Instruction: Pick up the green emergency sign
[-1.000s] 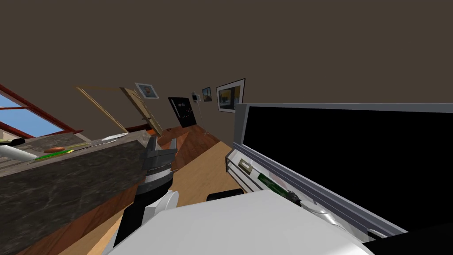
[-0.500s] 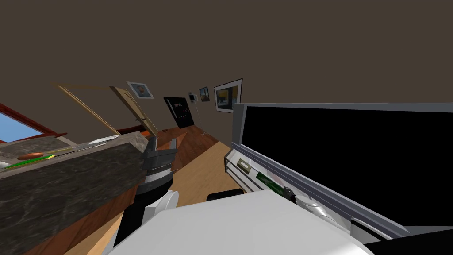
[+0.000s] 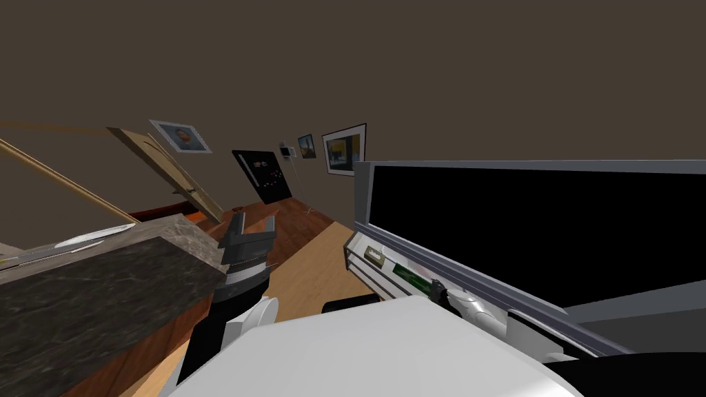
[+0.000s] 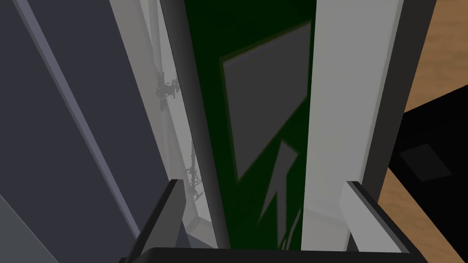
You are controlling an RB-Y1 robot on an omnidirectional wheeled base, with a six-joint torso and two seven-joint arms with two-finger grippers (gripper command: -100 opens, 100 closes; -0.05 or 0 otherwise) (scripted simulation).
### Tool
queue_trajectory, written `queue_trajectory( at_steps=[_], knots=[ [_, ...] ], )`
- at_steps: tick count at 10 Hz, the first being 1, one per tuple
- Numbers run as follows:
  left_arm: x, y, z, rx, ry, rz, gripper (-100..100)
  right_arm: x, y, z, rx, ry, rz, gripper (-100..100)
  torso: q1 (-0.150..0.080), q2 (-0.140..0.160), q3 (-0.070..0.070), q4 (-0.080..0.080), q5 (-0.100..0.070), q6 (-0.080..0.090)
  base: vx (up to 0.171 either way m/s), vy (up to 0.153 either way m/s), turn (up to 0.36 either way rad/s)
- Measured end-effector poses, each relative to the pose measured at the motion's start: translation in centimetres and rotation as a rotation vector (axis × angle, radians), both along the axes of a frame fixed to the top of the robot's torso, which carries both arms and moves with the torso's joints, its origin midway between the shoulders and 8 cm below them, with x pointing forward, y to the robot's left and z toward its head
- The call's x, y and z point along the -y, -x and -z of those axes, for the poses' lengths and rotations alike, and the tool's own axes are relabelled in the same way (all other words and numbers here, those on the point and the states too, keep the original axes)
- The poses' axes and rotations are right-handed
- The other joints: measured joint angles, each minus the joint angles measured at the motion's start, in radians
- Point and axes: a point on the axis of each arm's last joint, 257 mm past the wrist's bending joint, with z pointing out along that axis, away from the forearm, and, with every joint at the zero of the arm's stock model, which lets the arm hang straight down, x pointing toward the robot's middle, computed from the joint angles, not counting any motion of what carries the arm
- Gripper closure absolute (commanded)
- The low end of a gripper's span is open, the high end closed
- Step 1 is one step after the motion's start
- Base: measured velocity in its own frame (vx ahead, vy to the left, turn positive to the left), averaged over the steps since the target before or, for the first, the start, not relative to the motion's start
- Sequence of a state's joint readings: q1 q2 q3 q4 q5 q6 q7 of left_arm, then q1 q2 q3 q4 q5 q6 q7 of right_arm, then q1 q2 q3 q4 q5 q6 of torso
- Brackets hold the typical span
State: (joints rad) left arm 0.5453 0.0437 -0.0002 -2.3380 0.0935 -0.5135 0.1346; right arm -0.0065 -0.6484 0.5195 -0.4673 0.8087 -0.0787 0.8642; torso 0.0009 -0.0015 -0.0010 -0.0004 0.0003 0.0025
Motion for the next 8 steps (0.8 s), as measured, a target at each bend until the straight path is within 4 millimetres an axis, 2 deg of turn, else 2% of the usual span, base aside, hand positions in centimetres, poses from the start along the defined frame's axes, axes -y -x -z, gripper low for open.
queue_trajectory(
  at_steps=[2, 3, 4, 8],
  knots=[
    [0.0, 0.0, 0.0, 0.0, 0.0, 0.0, 0, -0.6, -2.3, -0.3, 0.003, 0.009, -0.045, -100, 0.0, 0.0, 0.0, 0.0, 0.0, 0.0, 0.02, -0.009, -0.194],
    [0.0, 0.0, 0.0, 0.0, 0.0, 0.0, 0, -0.9, -3.1, -0.4, 0.008, 0.012, -0.06, -100, 0.0, 0.0, 0.0, 0.0, 0.0, -0.001, 0.006, -0.001, -0.007],
    [0.0, 0.0, 0.0, 0.0, 0.0, 0.0, 0, -1.0, -3.2, -0.4, 0.008, 0.014, -0.063, 100, 0.0, 0.001, 0.0, 0.0, 0.0, -0.001, 0.0, 0.0, 0.0],
    [0.0, 0.0, 0.0, 0.0, 0.0, 0.0, 0, -0.9, -3.3, -0.5, 0.008, 0.015, -0.066, 100, -0.003, 0.0, 0.0, 0.0, -0.003, 0.0, 0.001, -0.001, 0.001]
  ],
)
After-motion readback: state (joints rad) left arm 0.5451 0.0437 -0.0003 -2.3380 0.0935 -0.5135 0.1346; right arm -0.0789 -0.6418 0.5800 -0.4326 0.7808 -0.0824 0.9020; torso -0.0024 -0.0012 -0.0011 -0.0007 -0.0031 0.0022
